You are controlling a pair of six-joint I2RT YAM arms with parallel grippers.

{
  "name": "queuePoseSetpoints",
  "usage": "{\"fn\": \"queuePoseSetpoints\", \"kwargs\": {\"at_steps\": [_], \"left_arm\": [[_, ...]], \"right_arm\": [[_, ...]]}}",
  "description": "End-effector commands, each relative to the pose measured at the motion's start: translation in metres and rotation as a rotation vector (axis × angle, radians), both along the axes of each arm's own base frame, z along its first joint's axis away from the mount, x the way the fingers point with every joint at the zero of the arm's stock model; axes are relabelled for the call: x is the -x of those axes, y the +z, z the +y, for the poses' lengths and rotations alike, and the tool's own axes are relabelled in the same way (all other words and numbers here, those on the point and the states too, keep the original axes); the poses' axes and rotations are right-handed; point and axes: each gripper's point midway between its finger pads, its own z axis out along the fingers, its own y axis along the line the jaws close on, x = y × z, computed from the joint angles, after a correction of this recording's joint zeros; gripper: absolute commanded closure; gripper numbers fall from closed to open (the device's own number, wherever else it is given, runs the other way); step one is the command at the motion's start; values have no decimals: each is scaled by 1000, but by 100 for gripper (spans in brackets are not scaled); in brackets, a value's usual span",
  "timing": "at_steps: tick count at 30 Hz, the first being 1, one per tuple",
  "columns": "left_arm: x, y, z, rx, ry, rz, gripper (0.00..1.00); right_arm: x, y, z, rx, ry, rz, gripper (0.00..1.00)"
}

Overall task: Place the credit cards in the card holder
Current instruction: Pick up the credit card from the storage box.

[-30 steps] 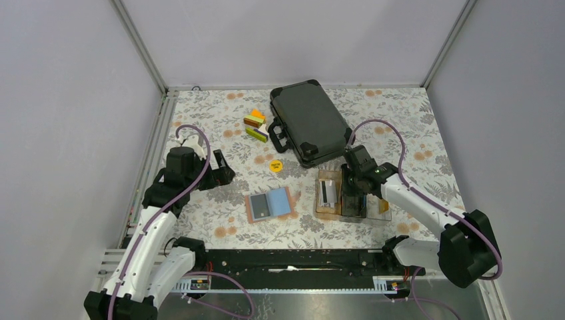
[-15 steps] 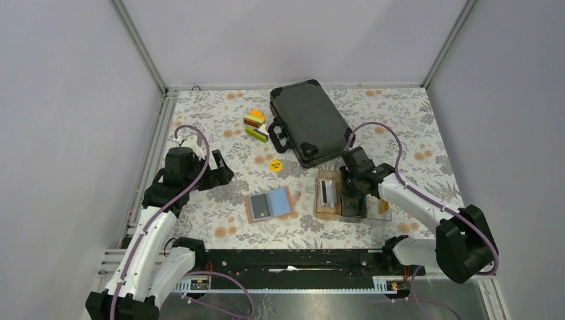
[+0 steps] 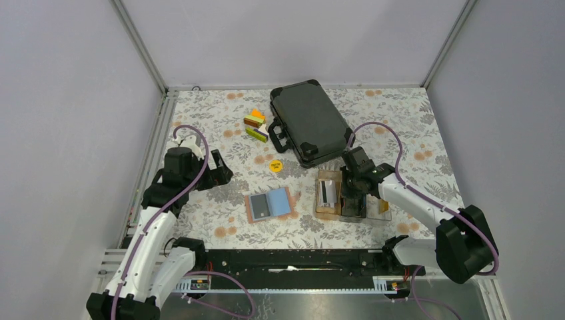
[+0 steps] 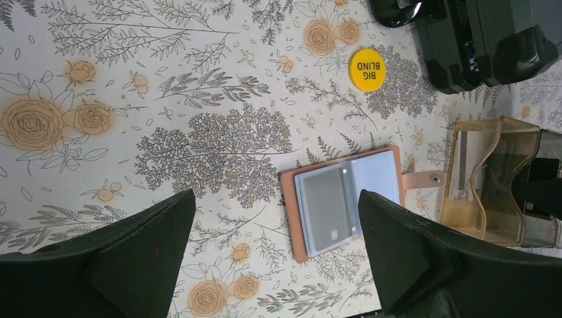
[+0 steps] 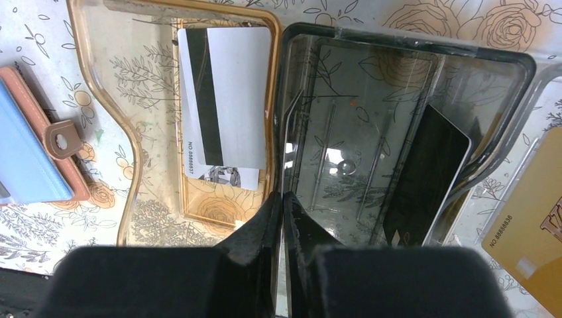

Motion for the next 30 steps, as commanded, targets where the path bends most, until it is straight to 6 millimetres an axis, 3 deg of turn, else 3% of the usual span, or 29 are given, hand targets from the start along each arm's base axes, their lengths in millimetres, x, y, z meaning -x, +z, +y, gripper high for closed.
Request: {"fn": "queuePoseSetpoints", "kwargs": {"at_steps": [1,11,21,27,30], "left_arm": [[-1,7,-1,6,-18,-38,1],[0,7,-3,24,-13,-36,1],[5,-12,-24,204,11,-5,1],[10,-29,-36,330,47,-5,2],[16,-47,-43,369,46,30,2]], "right_arm": [[-3,8,-5,13,-37,-17,91],[-5,25,-21,83,-81,-43,99],[-11,70,-26,80,-99,-123,100],[-8,105,-17,-4,-78,-174,100],[-9,126,1,-113,-30,-211,100]]}}
